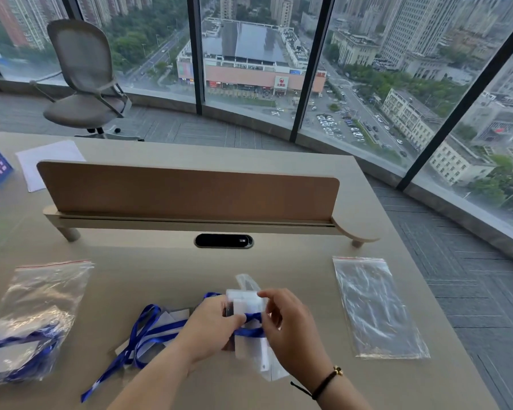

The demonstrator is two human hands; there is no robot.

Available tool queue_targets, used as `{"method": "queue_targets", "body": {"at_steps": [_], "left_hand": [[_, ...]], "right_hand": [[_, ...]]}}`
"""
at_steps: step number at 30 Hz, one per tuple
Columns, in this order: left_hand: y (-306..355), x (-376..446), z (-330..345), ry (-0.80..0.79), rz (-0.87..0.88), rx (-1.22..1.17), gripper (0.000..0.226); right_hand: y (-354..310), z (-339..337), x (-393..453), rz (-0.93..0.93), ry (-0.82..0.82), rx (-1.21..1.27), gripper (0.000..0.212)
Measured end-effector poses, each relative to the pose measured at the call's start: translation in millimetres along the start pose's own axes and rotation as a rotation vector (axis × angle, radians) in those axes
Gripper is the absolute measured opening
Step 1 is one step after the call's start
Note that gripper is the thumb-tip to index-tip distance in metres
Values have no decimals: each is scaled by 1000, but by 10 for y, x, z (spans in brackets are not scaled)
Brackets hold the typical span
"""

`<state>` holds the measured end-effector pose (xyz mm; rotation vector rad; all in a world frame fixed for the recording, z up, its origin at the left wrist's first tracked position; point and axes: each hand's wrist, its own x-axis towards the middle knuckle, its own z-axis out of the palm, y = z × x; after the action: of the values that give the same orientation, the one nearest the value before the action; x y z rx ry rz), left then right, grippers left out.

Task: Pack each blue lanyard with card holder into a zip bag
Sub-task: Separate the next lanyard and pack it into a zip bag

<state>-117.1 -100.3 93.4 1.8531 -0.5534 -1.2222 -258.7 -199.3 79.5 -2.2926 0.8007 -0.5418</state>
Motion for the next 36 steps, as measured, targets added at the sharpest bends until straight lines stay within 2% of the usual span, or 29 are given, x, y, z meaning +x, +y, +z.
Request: {"method": "queue_targets", "body": {"at_steps": [2,5,7,10,15,19,22,24,29,32,34,36], "left_hand": [[3,22,45,51,29,23,14],[34,32,128,172,31,-15,40],[65,33,188,216,35,-79,48],[89,31,265,282,57,-123,45],[48,-6,353,405,197,55,31],[43,-70,397,312,315,199,12],[-3,31,387,198,260,342,15],[3,132,381,187,225,409,26],[91,363,305,117,77,367,38],[133,352,274,-8,81,482,34],[123,356,264,-54,65,487,23],[110,353,230,-58,61,558,28]], "right_hand": [[-29,36,-12,-22,-16,-22,36],[-61,94,-34,-18,-15,-30,39],[-74,118,-42,-11,-4,-24,41],[-82,137,-37,-8,12,1,41],[-101,172,-8,19,102,45,34],[-91,163,6,46,123,60,35],[-87,170,2,49,94,62,39],[-82,189,4,52,85,62,39],[-83,218,14,52,88,60,38],[-75,218,15,55,105,75,37],[-44,201,25,75,135,86,37],[9,181,41,108,164,99,37]]}}
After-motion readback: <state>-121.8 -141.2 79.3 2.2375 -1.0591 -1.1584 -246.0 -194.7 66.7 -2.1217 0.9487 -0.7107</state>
